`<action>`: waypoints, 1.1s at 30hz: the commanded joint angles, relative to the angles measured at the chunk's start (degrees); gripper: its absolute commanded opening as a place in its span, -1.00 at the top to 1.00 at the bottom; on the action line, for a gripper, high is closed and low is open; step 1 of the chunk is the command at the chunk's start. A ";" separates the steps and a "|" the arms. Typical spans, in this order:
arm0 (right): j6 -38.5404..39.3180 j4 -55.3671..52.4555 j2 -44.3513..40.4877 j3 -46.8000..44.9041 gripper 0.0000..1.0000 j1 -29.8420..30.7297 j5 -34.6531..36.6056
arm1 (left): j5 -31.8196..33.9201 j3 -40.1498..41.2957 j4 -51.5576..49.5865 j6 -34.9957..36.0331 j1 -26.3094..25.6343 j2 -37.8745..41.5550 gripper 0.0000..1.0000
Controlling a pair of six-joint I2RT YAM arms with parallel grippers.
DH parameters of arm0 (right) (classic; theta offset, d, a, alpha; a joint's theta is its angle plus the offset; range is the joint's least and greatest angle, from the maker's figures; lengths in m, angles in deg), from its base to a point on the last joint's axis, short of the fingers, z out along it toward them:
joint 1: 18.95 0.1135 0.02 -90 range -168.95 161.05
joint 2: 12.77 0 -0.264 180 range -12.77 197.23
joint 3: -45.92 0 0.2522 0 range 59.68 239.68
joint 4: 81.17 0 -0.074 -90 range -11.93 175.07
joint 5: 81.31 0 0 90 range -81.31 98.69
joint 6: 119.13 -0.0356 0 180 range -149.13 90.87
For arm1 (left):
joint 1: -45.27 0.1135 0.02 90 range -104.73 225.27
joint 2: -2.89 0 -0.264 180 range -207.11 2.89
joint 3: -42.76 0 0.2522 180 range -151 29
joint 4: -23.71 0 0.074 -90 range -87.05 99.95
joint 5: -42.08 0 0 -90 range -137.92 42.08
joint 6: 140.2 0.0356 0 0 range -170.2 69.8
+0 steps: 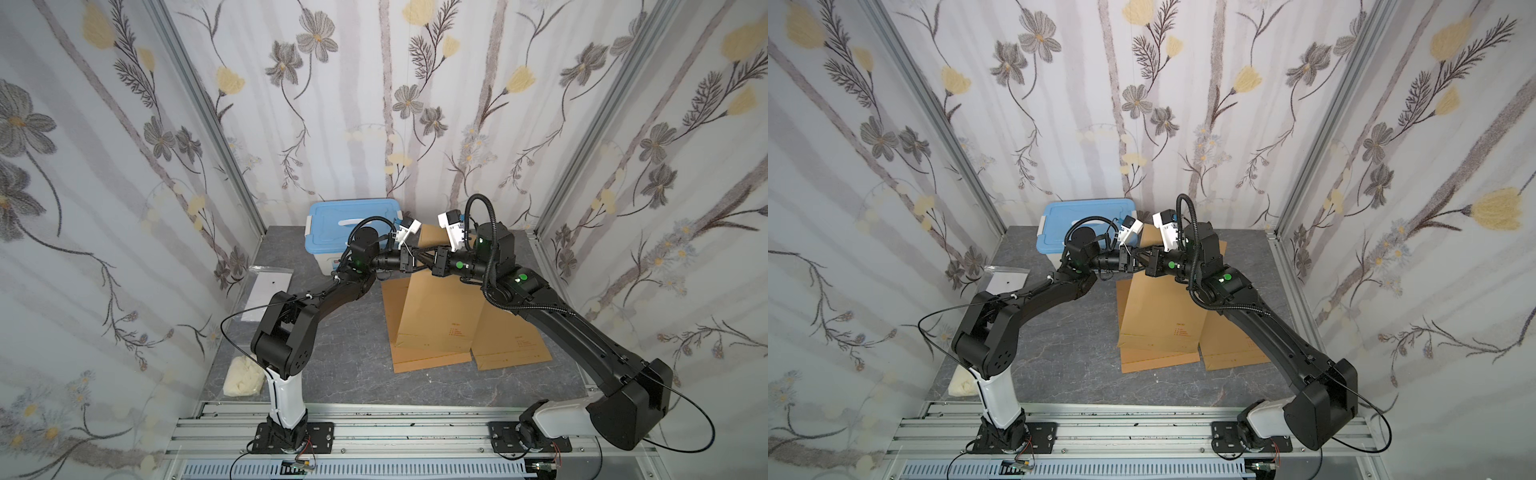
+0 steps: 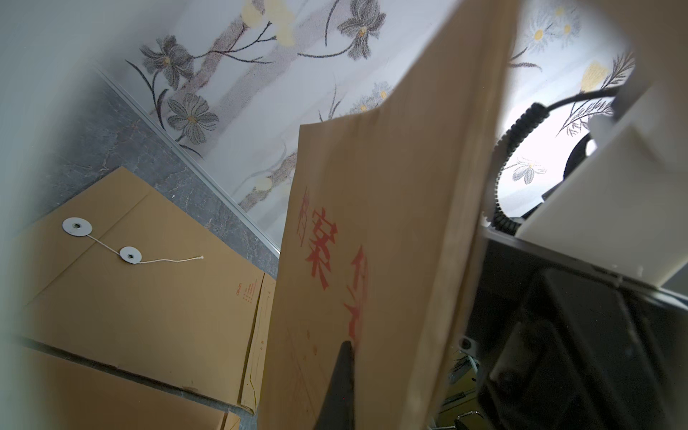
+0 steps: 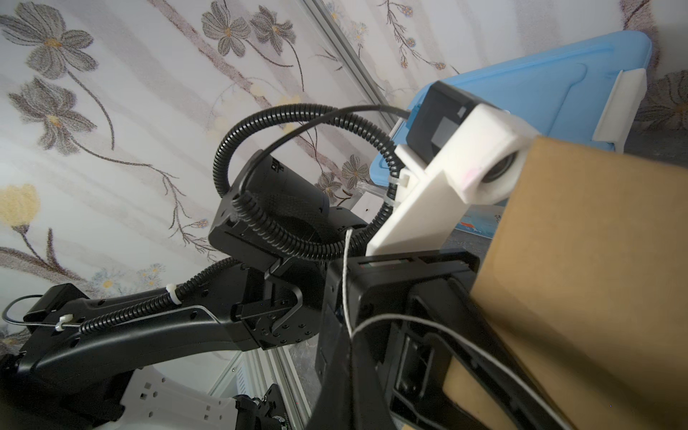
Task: Close the mouth of the file bag
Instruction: Close the file bag.
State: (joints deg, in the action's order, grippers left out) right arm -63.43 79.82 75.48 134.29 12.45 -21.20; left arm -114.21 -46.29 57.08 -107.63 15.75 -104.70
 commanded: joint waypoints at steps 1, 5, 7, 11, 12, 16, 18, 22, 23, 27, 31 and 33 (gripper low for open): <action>-1.13 4.12 -0.58 -1.51 1.00 0.31 -0.52 | 1.81 0.72 7.55 -4.87 0.57 -0.17 1.00; -2.34 6.56 -2.22 -4.99 1.00 0.39 -0.51 | 3.07 1.70 10.98 -7.31 1.43 -0.54 1.00; -2.84 7.71 -3.02 -6.55 1.00 0.25 -0.69 | 3.16 1.96 12.39 -8.34 1.65 -0.92 1.00; -2.96 7.81 -4.37 -8.93 1.00 0.32 -0.61 | 4.16 2.66 13.92 -9.02 1.99 -1.01 1.00; -3.03 7.95 -4.69 -9.62 1.00 0.31 -0.48 | 4.44 2.77 14.26 -9.27 2.08 -0.97 1.00; -3.68 9.02 -5.52 -12.85 1.00 0.37 -0.51 | 5.28 3.30 17.11 -11.36 2.45 -1.24 1.00; -3.89 9.67 -5.97 -14.53 1.00 0.29 -0.22 | 5.87 3.46 19.53 -12.92 2.52 -1.36 1.00; -4.06 10.34 -7.23 -17.05 1.00 0.25 0.47 | 7.04 4.01 20.70 -13.77 2.88 -0.96 1.00; -3.94 10.19 -7.66 -17.56 1.00 0.27 0.68 | 7.13 4.02 20.92 -13.96 2.97 -0.94 1.00; -3.01 8.83 -9.27 -19.20 1.00 0.29 1.71 | 8.04 4.76 22.39 -14.66 3.24 -0.77 1.00; -2.55 7.98 -10.41 -20.44 1.00 0.07 2.21 | 8.79 5.08 24.49 -16.17 3.41 -0.93 1.00; -2.54 7.61 -10.88 -20.64 1.00 0.01 2.47 | 9.04 5.05 25.40 -17.04 3.50 -1.11 1.00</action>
State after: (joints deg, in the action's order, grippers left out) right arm -66.56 85.48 65.14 113.88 12.54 -19.84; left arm -105.79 -41.22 77.15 -121.82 19.12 -105.91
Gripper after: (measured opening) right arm 0.049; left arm 0.052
